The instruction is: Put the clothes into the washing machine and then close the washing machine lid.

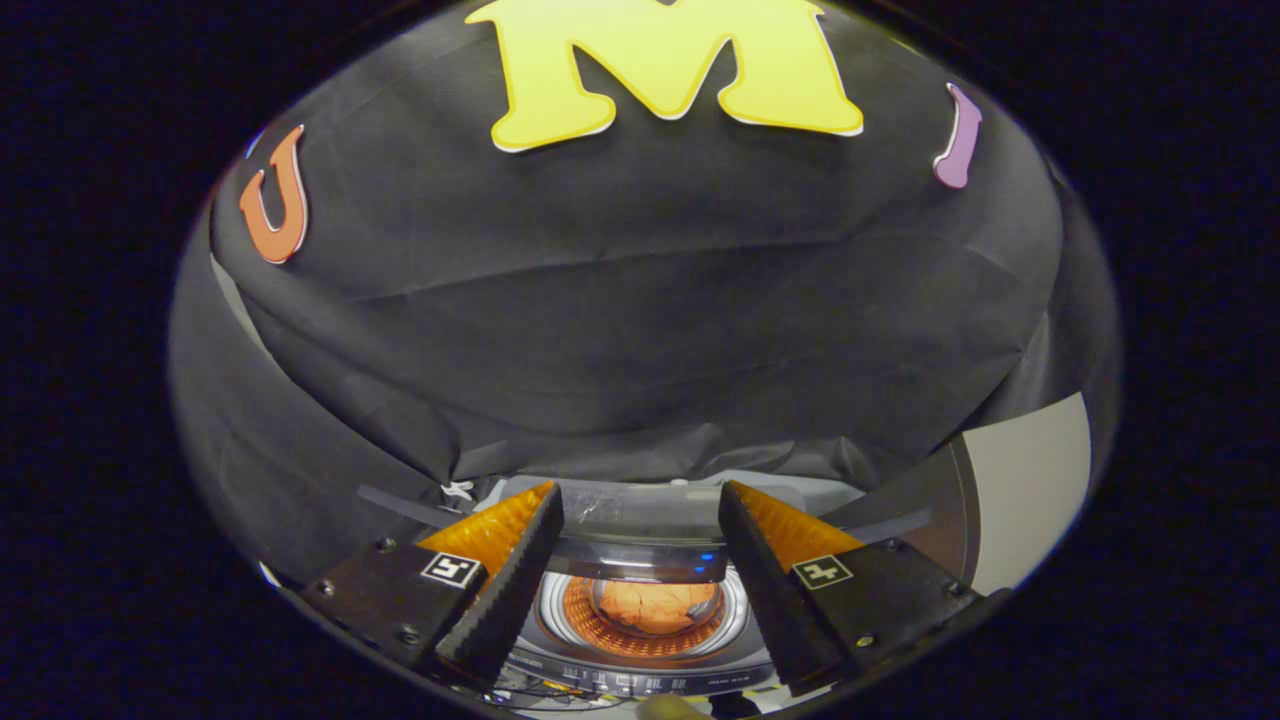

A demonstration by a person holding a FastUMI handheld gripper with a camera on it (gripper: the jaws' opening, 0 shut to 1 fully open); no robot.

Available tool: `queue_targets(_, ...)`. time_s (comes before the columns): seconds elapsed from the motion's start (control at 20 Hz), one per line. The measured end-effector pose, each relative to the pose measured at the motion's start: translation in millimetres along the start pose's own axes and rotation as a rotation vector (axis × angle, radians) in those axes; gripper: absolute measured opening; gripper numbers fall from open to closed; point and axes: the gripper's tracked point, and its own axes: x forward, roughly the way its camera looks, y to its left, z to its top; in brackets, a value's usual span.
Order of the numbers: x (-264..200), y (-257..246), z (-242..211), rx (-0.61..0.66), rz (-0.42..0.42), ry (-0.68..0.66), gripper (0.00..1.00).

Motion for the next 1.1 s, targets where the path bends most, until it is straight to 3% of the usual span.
queue_targets(1.1,-39,1,-61,-0.015,-0.002,-0.003,0.98)
